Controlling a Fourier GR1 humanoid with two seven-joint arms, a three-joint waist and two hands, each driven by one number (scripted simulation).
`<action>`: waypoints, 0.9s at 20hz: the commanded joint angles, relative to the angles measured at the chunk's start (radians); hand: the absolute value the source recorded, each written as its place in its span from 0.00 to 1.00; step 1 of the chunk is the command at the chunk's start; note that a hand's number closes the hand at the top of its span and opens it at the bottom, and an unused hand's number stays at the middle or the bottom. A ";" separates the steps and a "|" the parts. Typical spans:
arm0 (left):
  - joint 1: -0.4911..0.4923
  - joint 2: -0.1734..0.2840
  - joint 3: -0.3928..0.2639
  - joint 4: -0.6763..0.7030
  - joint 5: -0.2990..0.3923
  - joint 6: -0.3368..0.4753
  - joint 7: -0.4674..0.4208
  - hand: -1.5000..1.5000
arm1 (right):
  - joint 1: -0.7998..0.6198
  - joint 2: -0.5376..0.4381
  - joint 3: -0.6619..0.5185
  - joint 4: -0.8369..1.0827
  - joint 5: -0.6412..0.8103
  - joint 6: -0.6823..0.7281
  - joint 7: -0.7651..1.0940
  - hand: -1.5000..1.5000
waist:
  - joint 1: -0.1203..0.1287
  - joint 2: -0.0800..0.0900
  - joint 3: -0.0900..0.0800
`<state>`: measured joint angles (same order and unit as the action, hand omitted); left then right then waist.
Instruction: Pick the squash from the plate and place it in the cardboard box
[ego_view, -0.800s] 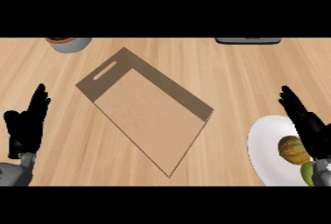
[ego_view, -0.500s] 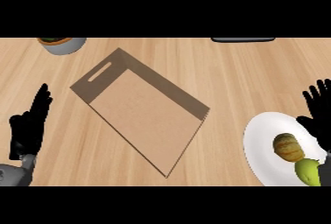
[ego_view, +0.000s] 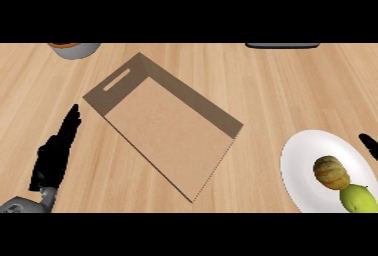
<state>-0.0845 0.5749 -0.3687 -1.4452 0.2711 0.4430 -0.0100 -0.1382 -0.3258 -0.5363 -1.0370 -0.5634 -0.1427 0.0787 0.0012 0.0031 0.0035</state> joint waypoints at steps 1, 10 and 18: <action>0.063 -0.003 0.023 -0.055 -0.034 -0.019 -0.009 0.50 | 0.027 -0.073 -0.004 0.065 -0.013 0.128 0.003 0.00 | 0.003 -0.004 -0.003; 0.034 -0.016 -0.011 -0.054 -0.033 -0.012 0.024 0.50 | 0.110 -0.375 0.191 0.125 0.125 0.650 0.101 0.00 | 0.015 -0.002 -0.001; 0.046 -0.038 0.016 -0.001 -0.055 -0.033 -0.029 0.50 | 0.010 -0.461 0.279 0.186 0.098 0.973 0.216 0.00 | 0.012 -0.001 -0.003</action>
<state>-0.0593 0.5486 -0.3585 -1.4566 0.2305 0.4180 -0.0094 -0.0759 -0.7558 -0.2956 -0.8814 -0.4604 0.7143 0.2405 0.0101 0.0021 0.0008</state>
